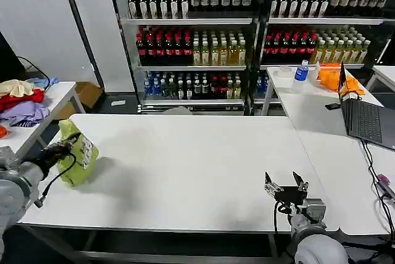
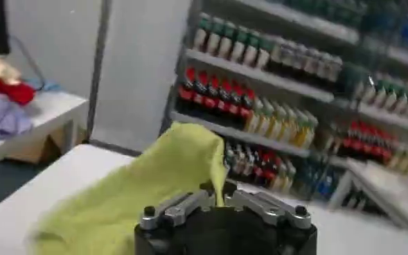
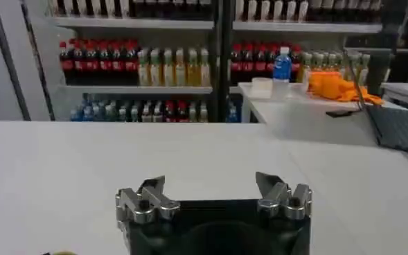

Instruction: Fold and organize the clothes.

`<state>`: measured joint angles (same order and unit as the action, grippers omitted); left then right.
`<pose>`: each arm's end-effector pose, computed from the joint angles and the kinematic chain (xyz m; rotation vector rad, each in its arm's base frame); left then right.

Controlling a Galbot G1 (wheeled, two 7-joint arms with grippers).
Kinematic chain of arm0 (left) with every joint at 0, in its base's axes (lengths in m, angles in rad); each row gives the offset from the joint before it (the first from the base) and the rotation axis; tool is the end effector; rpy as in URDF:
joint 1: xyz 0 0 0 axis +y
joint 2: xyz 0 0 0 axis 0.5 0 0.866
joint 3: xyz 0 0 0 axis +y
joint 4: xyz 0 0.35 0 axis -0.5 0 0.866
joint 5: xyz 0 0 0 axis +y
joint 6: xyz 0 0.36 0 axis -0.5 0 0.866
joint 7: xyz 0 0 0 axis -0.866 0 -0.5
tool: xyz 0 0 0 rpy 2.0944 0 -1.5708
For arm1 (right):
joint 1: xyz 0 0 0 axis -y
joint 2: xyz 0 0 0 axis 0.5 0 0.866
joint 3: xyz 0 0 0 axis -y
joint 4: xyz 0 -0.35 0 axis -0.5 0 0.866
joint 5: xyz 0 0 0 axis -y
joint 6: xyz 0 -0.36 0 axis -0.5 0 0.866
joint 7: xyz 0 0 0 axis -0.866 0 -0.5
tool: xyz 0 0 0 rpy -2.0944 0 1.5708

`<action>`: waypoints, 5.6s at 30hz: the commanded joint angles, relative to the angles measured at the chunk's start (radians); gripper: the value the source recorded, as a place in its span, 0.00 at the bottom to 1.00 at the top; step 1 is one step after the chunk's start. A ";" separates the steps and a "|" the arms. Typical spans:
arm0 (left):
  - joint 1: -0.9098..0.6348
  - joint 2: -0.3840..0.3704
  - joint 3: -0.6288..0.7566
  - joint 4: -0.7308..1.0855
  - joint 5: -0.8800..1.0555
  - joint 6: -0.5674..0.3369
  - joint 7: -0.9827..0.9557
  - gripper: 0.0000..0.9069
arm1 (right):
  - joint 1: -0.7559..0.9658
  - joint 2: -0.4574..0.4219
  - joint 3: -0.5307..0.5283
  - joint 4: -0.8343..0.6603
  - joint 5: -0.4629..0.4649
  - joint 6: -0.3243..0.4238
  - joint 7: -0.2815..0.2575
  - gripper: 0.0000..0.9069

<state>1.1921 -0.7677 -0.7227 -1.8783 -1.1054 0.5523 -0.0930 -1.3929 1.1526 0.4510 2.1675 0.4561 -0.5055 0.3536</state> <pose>0.3157 0.2206 -0.1659 -0.1348 -2.7595 0.3062 0.2307 -0.0403 -0.2359 -0.0458 -2.8085 0.0372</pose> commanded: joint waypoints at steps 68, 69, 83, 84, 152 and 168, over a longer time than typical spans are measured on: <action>0.220 -0.298 0.102 -0.267 0.341 -0.201 -0.118 1.00 | 0.690 0.347 -0.610 -0.697 0.154 0.009 0.003 1.00; 0.219 -0.300 0.105 -0.267 0.342 -0.201 -0.119 1.00 | 0.697 0.354 -0.604 -0.721 0.154 0.012 0.015 0.81; 0.230 -0.310 0.125 -0.270 0.345 -0.198 -0.118 1.00 | 0.726 0.374 -0.491 -0.841 0.212 0.061 0.020 0.00; 0.229 -0.311 0.128 -0.269 0.346 -0.198 -0.117 1.00 | 0.726 0.377 -0.484 -0.847 0.215 0.060 0.027 0.00; 0.085 -0.319 0.267 -0.190 0.426 -0.207 -0.101 1.00 | 0.085 0.047 -0.097 -0.094 -0.163 0.341 -0.157 1.00; 0.167 -0.332 0.260 -0.268 0.510 -0.224 -0.079 1.00 | 0.022 0.083 -0.061 -0.046 -0.206 0.349 -0.174 1.00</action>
<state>1.3175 -1.0964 -0.4577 -2.1043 -0.6466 0.3367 -0.1788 -1.2841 1.2173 0.3543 2.0463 0.2677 -0.1695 0.1844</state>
